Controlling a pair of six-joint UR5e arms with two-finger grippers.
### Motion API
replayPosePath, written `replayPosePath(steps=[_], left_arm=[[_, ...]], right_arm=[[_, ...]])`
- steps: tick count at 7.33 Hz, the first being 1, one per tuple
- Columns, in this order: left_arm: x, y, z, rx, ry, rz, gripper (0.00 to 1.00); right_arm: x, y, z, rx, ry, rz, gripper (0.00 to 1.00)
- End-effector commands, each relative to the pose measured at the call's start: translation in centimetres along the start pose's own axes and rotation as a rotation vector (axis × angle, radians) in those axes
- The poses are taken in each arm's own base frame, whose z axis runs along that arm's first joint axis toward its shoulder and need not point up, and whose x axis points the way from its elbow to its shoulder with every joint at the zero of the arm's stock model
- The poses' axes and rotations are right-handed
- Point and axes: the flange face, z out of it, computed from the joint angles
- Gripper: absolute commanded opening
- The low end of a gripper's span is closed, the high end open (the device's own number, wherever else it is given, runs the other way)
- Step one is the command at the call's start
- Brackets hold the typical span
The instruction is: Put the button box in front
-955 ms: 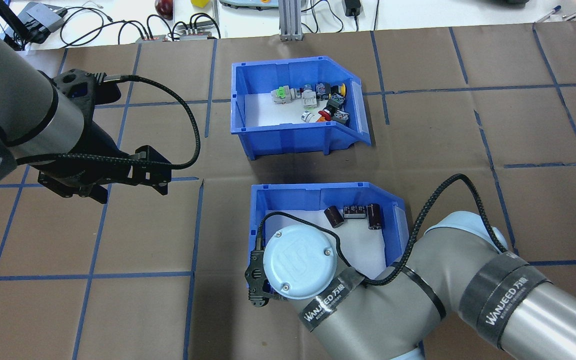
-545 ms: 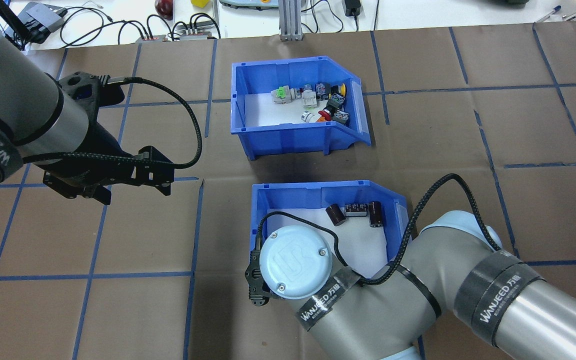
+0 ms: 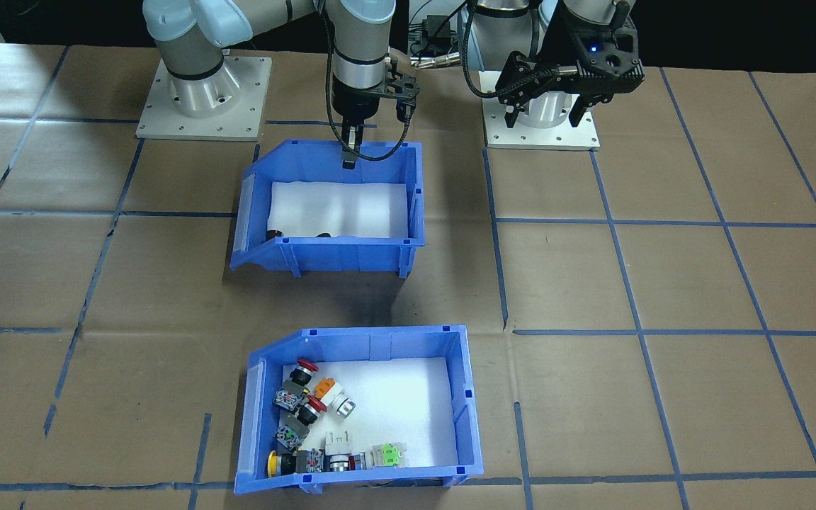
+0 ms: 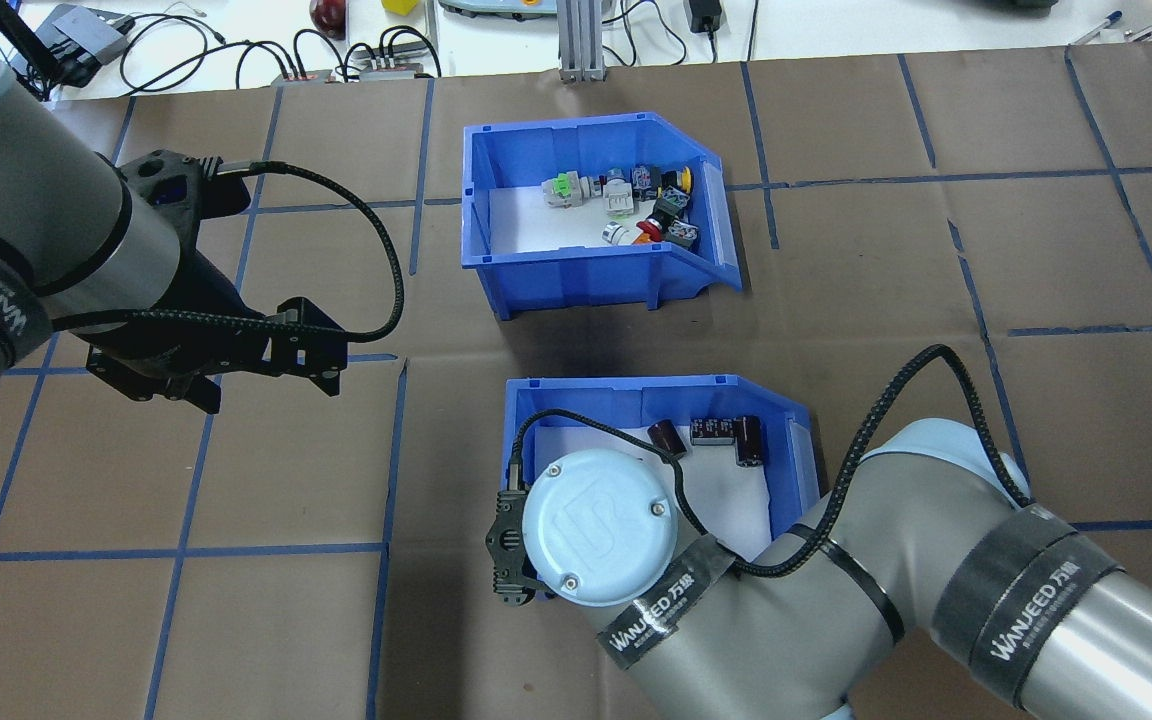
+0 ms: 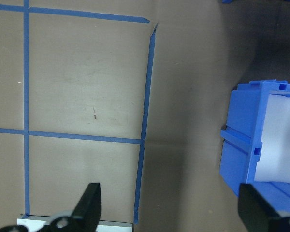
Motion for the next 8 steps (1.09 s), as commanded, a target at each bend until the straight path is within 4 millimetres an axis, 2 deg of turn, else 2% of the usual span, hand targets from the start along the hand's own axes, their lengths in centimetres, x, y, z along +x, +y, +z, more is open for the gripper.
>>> replayPosePath(steps=[1, 2, 3, 4, 6, 8], left_arm=[[0.0, 0.1, -0.2, 0.006, 0.000, 0.000, 0.99], [0.0, 0.1, -0.2, 0.005, 0.001, 0.000, 0.99], [0.0, 0.1, -0.2, 0.005, 0.001, -0.001, 0.99], [-0.1, 0.1, -0.4, 0.009, 0.000, -0.001, 0.99], [-0.1, -0.1, -0.9, 0.018, 0.001, -0.001, 0.99], [-0.4, -0.7, -0.4, 0.006, 0.000, -0.010, 0.99]], right_arm=[[1.2, 1.1, -4.9, 0.056, 0.069, 0.034, 1.00], [2.1, 1.8, -6.3, 0.063, 0.087, 0.058, 1.00], [4.9, 3.6, -6.6, 0.054, 0.091, 0.131, 1.00], [8.7, 7.0, -6.6, 0.044, 0.097, 0.248, 1.00], [13.6, 13.4, -6.3, 0.029, 0.058, 0.607, 1.00], [16.9, 17.0, -9.6, 0.012, -0.025, 0.912, 1.00]])
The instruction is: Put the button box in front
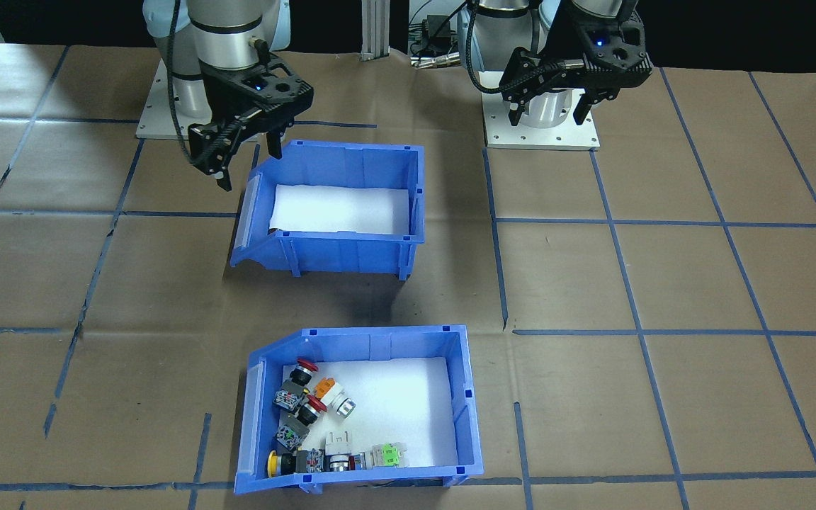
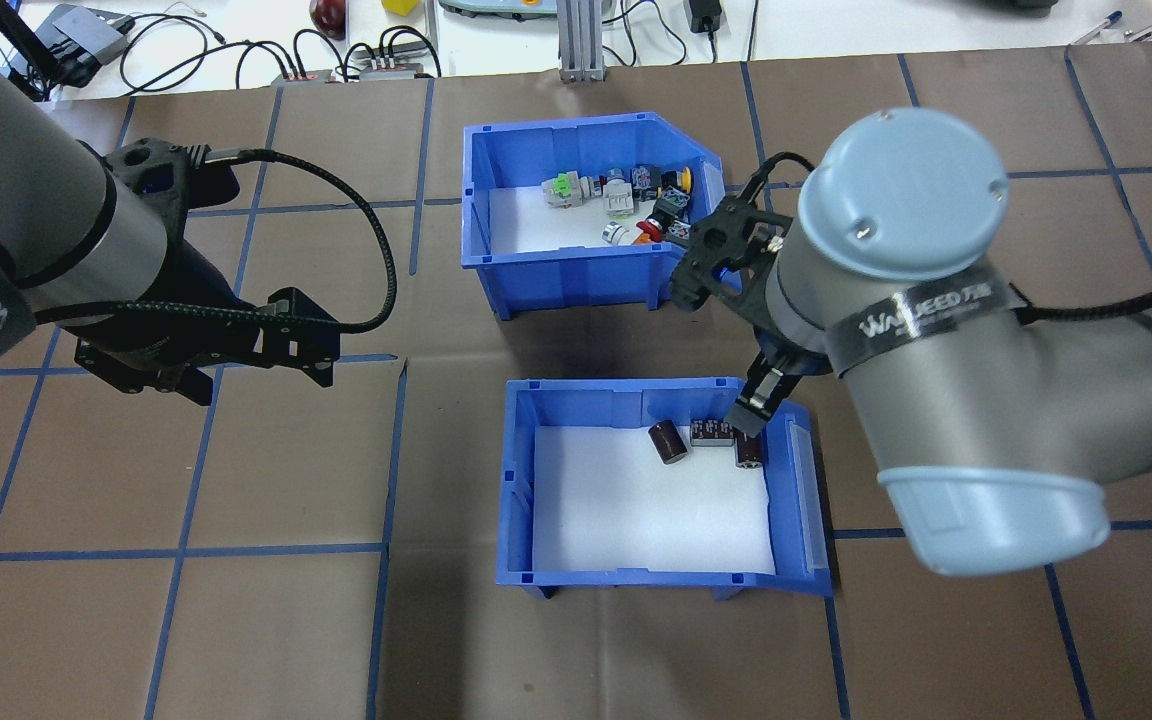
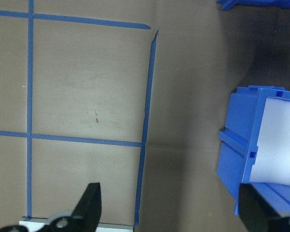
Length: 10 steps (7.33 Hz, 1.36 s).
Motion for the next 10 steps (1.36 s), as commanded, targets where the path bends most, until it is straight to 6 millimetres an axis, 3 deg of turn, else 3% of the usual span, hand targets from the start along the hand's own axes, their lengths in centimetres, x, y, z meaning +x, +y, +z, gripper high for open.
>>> replayPosePath(steps=[1, 3, 5, 8, 10], left_arm=[[-0.1, -0.5, 0.5, -0.013, -0.001, -0.004, 0.99], [-0.1, -0.3, 0.4, -0.010, -0.001, -0.003, 0.99], [-0.3, -0.3, 0.4, -0.010, -0.004, -0.004, 0.99], [-0.5, -0.1, 0.7, -0.013, -0.023, -0.004, 0.99], [-0.4, 0.1, 0.5, -0.006, -0.022, -0.003, 0.99]], right_arm=[[4.8, 1.0, -3.3, -0.066, -0.044, 0.341, 1.00], [9.1, 2.2, -4.0, -0.086, -0.037, 0.647, 1.00], [11.3, 1.5, -4.8, -0.060, -0.076, 0.888, 1.00], [14.2, -1.1, -3.3, -0.161, -0.112, 0.915, 1.00], [14.6, -1.3, -3.5, -0.188, -0.118, 0.914, 1.00]])
